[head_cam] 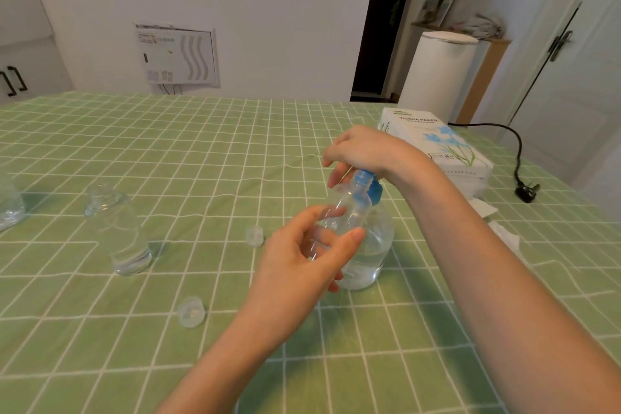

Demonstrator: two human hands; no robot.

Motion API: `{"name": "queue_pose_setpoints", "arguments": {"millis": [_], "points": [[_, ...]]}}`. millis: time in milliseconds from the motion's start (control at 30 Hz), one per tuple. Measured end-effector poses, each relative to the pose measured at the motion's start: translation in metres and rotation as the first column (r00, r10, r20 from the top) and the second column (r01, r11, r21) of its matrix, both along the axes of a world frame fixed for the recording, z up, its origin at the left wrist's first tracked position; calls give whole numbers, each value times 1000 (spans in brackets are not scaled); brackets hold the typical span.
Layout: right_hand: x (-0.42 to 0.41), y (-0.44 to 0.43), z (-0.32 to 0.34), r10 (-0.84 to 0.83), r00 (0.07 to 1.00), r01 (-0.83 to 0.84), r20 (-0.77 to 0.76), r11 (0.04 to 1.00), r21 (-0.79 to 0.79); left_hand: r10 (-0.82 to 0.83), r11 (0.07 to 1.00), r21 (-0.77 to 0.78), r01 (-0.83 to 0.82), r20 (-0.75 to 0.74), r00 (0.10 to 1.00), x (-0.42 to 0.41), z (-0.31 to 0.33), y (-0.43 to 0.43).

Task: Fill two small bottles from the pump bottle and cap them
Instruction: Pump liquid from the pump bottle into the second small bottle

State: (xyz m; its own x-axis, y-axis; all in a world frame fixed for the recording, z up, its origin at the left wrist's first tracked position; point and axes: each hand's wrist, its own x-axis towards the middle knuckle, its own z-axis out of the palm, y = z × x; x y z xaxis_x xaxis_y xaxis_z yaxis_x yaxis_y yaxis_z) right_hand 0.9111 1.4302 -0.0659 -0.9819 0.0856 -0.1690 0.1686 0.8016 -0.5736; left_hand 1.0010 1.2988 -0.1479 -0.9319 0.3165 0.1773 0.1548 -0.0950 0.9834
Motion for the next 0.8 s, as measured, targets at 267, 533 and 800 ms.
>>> {"name": "queue_pose_setpoints", "arguments": {"millis": [267, 533, 800], "points": [[3, -1, -3, -9, 1000, 9, -1, 999, -35, 1, 1000, -18, -1, -5, 1000, -1, -2, -2], [3, -3, 10, -17, 999, 18, -38, 999, 27, 0, 1000, 7, 0, -24, 1000, -2, 1, -1], [0, -1, 3, 5, 1000, -5, -13, 1000, -4, 11, 1000, 1, -11, -17, 1000, -1, -1, 0]]}}
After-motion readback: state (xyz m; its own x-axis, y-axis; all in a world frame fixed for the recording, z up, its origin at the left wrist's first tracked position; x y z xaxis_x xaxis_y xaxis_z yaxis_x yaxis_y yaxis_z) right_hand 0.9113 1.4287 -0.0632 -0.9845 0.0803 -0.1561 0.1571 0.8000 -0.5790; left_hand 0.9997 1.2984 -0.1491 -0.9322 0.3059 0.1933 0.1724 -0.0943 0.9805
